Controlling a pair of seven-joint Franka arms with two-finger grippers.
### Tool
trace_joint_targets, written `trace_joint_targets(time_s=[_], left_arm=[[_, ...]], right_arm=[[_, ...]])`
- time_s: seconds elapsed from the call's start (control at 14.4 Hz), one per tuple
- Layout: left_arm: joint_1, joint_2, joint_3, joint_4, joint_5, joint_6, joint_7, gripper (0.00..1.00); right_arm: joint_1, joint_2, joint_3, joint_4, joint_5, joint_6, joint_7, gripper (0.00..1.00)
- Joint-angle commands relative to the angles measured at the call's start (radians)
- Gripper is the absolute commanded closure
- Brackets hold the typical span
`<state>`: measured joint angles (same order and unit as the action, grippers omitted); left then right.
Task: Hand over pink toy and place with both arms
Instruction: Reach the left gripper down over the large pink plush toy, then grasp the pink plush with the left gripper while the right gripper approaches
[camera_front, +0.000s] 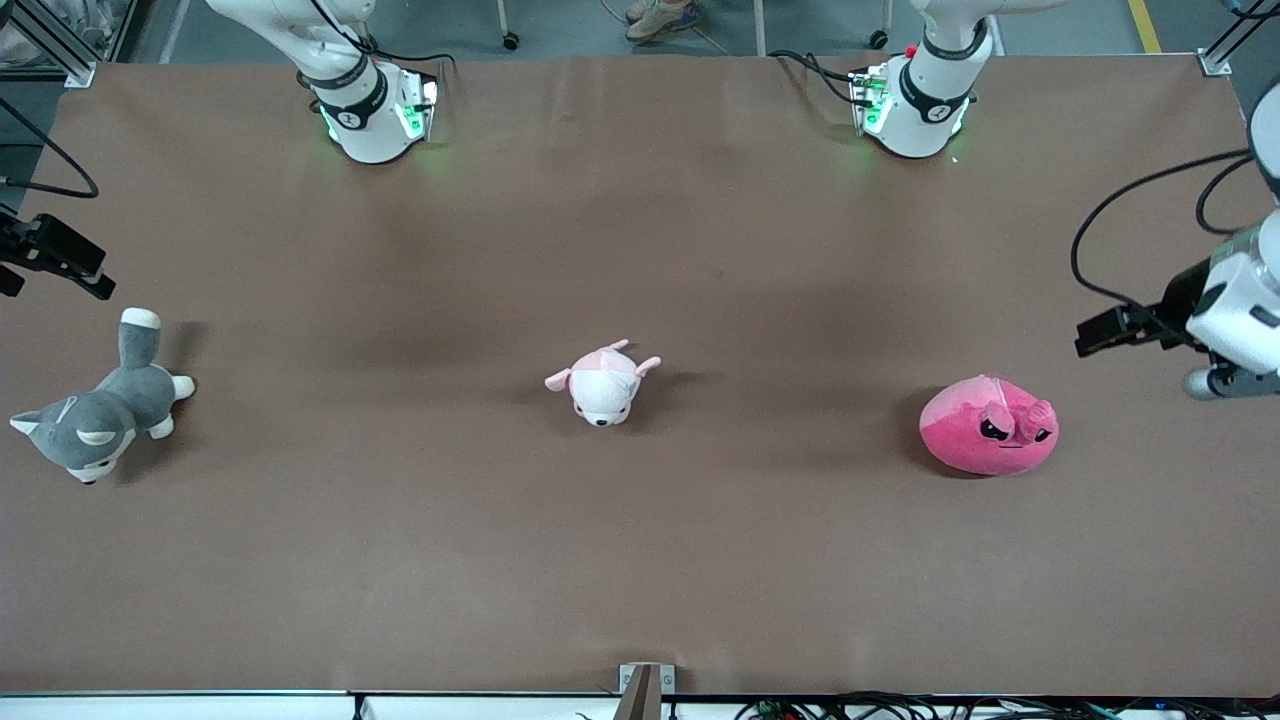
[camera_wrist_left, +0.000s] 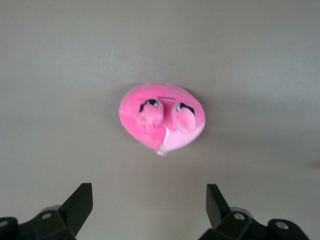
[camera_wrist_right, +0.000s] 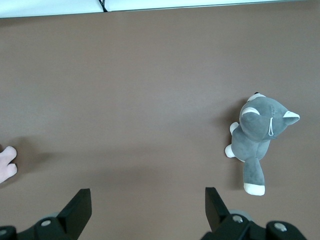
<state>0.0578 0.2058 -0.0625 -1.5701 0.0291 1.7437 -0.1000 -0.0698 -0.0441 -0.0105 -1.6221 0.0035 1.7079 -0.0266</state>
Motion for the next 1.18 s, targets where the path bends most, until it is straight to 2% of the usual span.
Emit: trace_joint_targets(time_s=[0.0,0.28,0.49,0.62,0.83,1.11], left_arm=[[0.013,0.029,-0.003,-0.056,0.017,0.101,-0.003,0.00],[0.016,0.112,-0.003,-0.070,0.017,0.226,0.002,0.00],[0.022,0.126,-0.005,-0.114,0.015,0.293,-0.010,0.01],[0.022,0.126,-0.006,-0.145,0.003,0.325,-0.010,0.15],[0.022,0.127,-0.007,-0.188,0.000,0.369,-0.010,0.19],[0.024,0.127,-0.005,-0.226,0.000,0.384,-0.009,0.24]], right_arm=[[0.008,-0.011,0.000,-0.015,-0.022,0.001,0.020,0.00],[0.008,-0.010,0.000,-0.015,-0.030,-0.002,0.013,0.00],[0.007,-0.010,0.000,-0.030,-0.030,-0.002,0.019,0.00],[0.008,-0.017,0.000,-0.028,-0.030,-0.008,0.017,0.00],[0.008,-0.010,0.001,0.004,-0.001,-0.077,0.017,0.00],[0.060,-0.008,0.003,0.005,0.088,-0.077,0.016,0.00]])
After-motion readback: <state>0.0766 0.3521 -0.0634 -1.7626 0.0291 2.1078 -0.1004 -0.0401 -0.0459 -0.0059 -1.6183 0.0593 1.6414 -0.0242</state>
